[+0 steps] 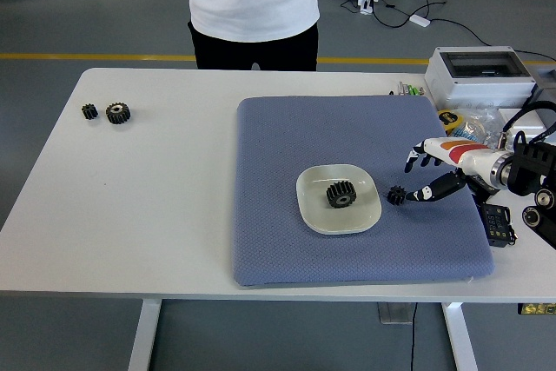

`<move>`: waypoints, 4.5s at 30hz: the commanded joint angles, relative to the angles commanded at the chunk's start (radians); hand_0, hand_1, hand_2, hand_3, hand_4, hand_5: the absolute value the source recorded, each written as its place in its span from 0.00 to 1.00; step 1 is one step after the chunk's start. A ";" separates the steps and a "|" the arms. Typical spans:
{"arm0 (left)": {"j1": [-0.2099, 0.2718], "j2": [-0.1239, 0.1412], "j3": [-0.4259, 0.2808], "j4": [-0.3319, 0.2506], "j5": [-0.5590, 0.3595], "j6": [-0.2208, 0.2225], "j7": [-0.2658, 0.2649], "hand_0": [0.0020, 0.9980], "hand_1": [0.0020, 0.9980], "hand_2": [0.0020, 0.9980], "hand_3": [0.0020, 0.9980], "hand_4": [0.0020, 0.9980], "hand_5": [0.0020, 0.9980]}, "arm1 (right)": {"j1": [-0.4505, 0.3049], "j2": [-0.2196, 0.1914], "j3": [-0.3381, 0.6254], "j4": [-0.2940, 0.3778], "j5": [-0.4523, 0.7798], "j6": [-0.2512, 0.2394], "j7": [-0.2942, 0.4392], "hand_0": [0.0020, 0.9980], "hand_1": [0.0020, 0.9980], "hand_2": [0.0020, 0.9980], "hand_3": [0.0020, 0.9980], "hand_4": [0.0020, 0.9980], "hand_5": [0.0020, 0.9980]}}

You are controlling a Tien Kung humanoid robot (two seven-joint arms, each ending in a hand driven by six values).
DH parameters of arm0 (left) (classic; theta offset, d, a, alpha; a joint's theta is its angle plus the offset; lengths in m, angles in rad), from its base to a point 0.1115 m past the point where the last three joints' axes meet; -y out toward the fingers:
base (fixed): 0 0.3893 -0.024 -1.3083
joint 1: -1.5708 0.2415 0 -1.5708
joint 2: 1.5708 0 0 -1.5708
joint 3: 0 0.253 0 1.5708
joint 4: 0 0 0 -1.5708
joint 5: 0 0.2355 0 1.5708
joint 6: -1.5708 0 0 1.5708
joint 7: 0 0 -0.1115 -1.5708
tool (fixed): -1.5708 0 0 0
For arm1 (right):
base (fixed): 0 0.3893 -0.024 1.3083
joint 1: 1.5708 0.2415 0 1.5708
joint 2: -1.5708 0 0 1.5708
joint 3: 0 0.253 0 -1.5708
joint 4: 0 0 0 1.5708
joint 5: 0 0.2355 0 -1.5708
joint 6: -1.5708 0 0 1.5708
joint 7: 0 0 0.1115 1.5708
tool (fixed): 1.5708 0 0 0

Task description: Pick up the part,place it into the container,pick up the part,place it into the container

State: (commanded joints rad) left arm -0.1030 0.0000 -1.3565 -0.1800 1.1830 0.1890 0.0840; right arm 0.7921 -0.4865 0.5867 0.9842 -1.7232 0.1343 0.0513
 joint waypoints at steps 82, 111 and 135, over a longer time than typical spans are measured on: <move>-0.007 0.000 0.029 0.000 -0.023 -0.007 0.001 0.70 0.68 0.70 0.58 0.69 0.63 | -0.007 0.045 0.052 -0.052 0.059 -0.102 0.068 0.30 0.38 0.44 0.48 0.65 0.14; -0.004 0.000 0.026 0.000 -0.017 -0.006 0.003 0.70 0.68 0.70 0.58 0.69 0.63 | 0.090 0.120 -0.120 0.129 0.011 -0.089 0.017 0.31 0.39 0.45 0.49 0.66 0.18; -0.002 0.000 0.025 0.000 -0.014 -0.005 0.005 0.70 0.68 0.70 0.58 0.69 0.64 | 0.119 0.124 -0.154 0.074 -0.036 -0.060 0.002 0.30 0.40 0.50 0.50 0.71 0.20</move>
State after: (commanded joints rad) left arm -0.1046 0.0000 -1.3319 -0.1800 1.1690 0.1836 0.0886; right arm 0.9114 -0.3627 0.4324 1.0583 -1.7595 0.0744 0.0536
